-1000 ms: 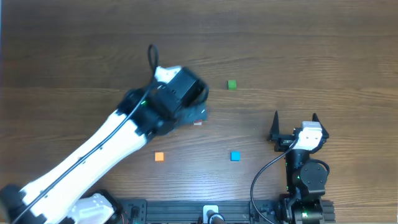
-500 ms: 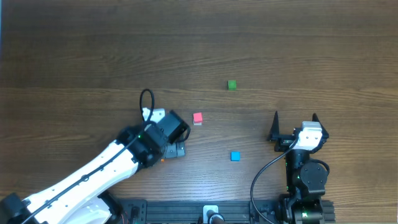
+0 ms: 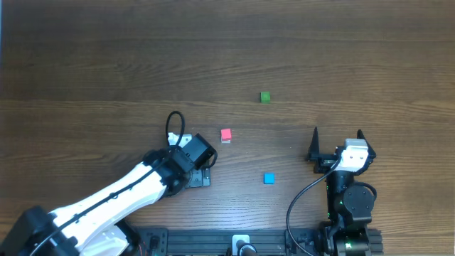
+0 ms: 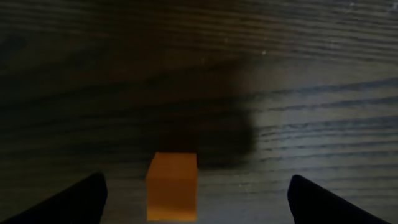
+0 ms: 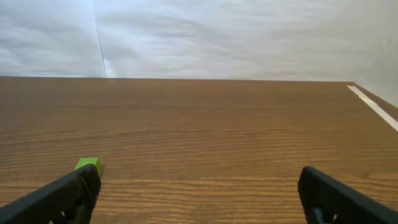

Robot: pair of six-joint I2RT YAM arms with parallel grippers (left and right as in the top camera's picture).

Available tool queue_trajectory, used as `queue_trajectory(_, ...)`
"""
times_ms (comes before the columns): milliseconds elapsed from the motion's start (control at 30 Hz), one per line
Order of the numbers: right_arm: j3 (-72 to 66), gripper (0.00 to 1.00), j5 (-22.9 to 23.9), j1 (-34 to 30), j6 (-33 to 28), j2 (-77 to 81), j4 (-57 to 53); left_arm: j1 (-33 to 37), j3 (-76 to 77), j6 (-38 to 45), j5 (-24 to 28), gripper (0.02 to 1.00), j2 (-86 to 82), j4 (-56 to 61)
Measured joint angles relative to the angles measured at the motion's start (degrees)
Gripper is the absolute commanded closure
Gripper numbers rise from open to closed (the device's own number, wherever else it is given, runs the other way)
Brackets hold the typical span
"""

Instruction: Stack Cubes

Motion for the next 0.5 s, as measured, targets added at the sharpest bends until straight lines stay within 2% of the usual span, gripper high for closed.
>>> queue_trajectory(500,0.00,0.009,0.00,0.00,0.02,0.00,0.00,1.75,-0.04,0.70,2.80,0.220,4.42,3.02)
